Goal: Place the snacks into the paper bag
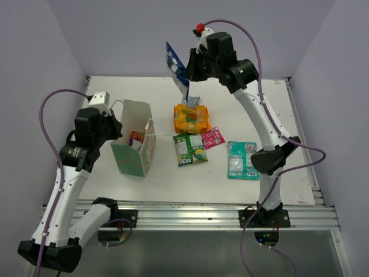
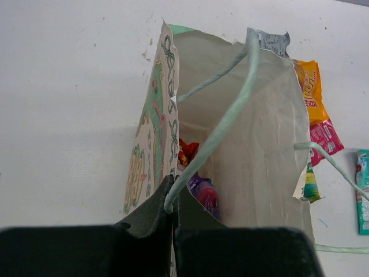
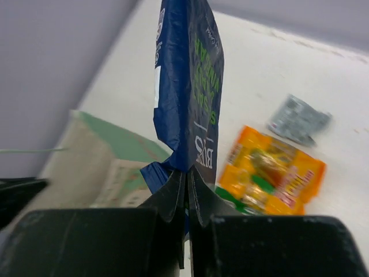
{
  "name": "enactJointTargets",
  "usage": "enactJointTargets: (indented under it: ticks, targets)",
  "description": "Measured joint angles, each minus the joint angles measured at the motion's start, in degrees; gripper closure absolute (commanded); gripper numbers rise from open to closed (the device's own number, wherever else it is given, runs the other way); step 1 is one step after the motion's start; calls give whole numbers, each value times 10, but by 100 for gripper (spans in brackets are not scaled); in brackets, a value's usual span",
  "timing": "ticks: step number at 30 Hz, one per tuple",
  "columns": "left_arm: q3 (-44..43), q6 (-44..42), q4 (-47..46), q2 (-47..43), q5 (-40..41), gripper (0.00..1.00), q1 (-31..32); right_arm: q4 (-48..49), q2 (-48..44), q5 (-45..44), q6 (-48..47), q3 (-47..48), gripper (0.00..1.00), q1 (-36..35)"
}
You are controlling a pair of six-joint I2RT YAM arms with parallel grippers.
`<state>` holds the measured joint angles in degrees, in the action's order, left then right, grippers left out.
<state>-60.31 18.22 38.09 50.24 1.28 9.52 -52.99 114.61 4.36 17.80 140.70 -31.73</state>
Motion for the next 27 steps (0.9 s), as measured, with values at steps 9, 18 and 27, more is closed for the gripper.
enactJointTargets:
  ticks: [9,18,27]
  targets:
    - [2,0,-3,-1,0,100,0,81,-21,153,136,57,100,-93]
    - [5,0,-3,-4,0,100,0,105,-13,209,203,13,100,-182]
    - [16,1,-7,-15,0,100,0,111,-15,212,222,-71,100,-228]
